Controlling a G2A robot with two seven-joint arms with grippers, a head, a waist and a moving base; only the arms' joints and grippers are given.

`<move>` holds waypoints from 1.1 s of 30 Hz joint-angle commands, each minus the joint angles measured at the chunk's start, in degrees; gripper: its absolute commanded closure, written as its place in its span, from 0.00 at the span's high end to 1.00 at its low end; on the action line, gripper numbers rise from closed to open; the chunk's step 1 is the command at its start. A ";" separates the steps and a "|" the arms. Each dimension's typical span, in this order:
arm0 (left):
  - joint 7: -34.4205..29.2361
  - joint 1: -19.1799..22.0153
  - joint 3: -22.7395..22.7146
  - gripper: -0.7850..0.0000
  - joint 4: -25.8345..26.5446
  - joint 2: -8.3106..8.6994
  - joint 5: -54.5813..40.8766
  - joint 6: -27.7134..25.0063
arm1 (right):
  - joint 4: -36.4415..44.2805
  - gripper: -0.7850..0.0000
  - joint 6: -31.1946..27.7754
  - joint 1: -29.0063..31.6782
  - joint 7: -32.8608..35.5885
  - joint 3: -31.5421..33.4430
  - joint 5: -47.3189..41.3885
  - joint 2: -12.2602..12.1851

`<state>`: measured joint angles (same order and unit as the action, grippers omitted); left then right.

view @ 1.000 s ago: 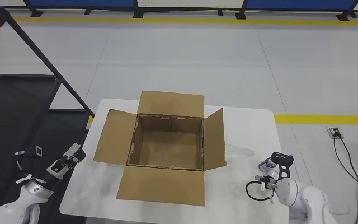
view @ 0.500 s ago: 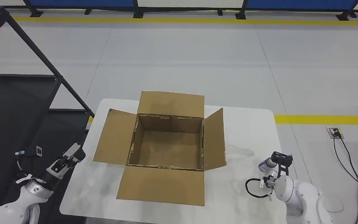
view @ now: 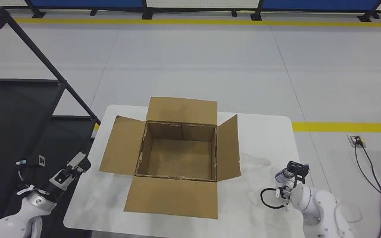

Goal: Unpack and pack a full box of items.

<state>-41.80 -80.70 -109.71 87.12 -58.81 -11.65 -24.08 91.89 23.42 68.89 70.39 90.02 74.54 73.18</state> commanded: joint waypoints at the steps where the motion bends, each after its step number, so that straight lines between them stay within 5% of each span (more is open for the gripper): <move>1: 0.00 0.00 0.00 1.00 0.00 0.00 0.00 0.00 | -0.27 0.47 -0.10 -0.01 -0.21 0.07 -0.21 0.00; 6: 0.00 0.00 0.00 1.00 0.00 0.00 0.00 0.00 | -0.05 0.38 -0.24 0.47 -1.20 0.84 -1.39 -0.02; 11: 0.00 0.00 0.00 1.00 0.00 0.00 0.00 0.00 | 2.74 0.00 -0.15 2.44 -2.50 3.19 -3.47 -0.15; 19: 0.00 0.00 0.00 1.00 0.00 0.00 0.00 0.00 | 17.22 0.00 1.48 10.13 -3.54 10.40 -7.65 -0.49; 26: 0.00 0.00 0.00 1.00 0.00 0.00 0.00 0.00 | 37.74 0.00 2.93 18.08 -3.55 14.46 -11.27 -0.35; 33: 0.00 0.00 0.00 1.00 0.00 0.00 0.00 0.00 | 42.76 0.00 -1.63 14.93 -8.65 5.01 -10.57 -0.27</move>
<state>-41.80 -80.70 -109.71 87.12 -58.81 -11.65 -24.08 134.73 22.34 84.87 61.87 97.04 63.05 72.93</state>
